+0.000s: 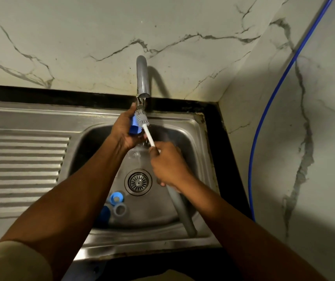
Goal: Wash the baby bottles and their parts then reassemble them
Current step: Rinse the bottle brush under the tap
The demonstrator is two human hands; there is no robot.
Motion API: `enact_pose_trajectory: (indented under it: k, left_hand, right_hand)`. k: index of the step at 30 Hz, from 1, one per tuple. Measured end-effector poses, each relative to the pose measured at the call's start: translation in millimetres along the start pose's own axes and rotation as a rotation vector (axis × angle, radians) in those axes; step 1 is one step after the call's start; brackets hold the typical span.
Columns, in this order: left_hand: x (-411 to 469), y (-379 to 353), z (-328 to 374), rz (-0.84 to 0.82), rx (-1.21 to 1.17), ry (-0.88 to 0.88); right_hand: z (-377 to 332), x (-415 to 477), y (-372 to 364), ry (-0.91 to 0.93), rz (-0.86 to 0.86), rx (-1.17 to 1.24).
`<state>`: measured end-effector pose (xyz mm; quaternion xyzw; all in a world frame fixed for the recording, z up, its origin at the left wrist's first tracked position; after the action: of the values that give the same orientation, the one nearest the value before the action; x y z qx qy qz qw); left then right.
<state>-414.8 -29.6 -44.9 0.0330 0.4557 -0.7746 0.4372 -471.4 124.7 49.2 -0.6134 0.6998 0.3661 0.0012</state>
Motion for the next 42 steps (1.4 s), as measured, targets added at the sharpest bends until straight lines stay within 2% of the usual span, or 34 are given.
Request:
enact_pose_trajectory:
  k: [4,8,11,14,16,19,24,26,28,30,32,34,39,42]
  left_hand:
    - [-3,-12,-16,0.039,-0.055,0.023]
    - [0,-1,-5,0.098,-0.119,-0.033]
    - [-1,1,1,0.051,-0.040,-0.067]
    - [0,-8,-4,-0.020,0.084,-0.089]
    - [1,-8,-1,-0.021,0.013,-0.105]
    - [4,-2,1,-0.041,-0.129,-0.091]
    - [0,-21,-16,-0.040,-0.082,-0.042]
    - [-2,-15,-12,0.005,-0.095,-0.048]
    - [-2,1,-4,0.041,-0.136,-0.063]
    - [-3,7,-5,0.038,-0.109,-0.038]
    - [-9,-5,-9,-0.002,-0.024,-0.007]
    - [-10,-13,-12,-0.014,-0.044,-0.004]
    - [-7,11,-1,0.056,-0.110,-0.052]
    - [-13,-1,-10,-0.033,-0.013,-0.034]
  right_hand:
    - [-5,23,18,-0.011,0.078,0.019]
    - [-6,11,-13,0.010,0.042,-0.073]
    - [-2,7,-15,-0.006,0.048,-0.081]
    - [-2,20,8,-0.022,0.089,0.050]
    - [-5,13,8,0.002,0.046,0.053]
    - [-3,-4,-4,0.028,0.007,-0.065]
    - [1,20,22,-0.037,0.118,0.062]
    - [2,16,13,-0.029,0.066,0.057]
    - [5,3,-6,0.002,0.010,-0.052]
    - [3,0,-8,0.004,0.025,-0.075]
    - [3,12,7,-0.012,0.090,0.021]
    - [2,18,19,-0.037,0.102,0.075]
    - [3,2,-12,-0.012,0.014,-0.109]
    - [9,13,4,-0.053,0.031,0.116]
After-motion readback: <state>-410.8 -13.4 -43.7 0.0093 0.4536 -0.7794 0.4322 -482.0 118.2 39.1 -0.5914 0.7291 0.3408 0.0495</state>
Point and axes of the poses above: each hand's wrist, its own x-axis towards the middle knuckle, its own y-axis out of the back of the hand, z = x × y, the point moved 9 cm from there along x, towards the middle knuckle, and after that the axes turned 11 degrees about -z, right-handed, at the moved point
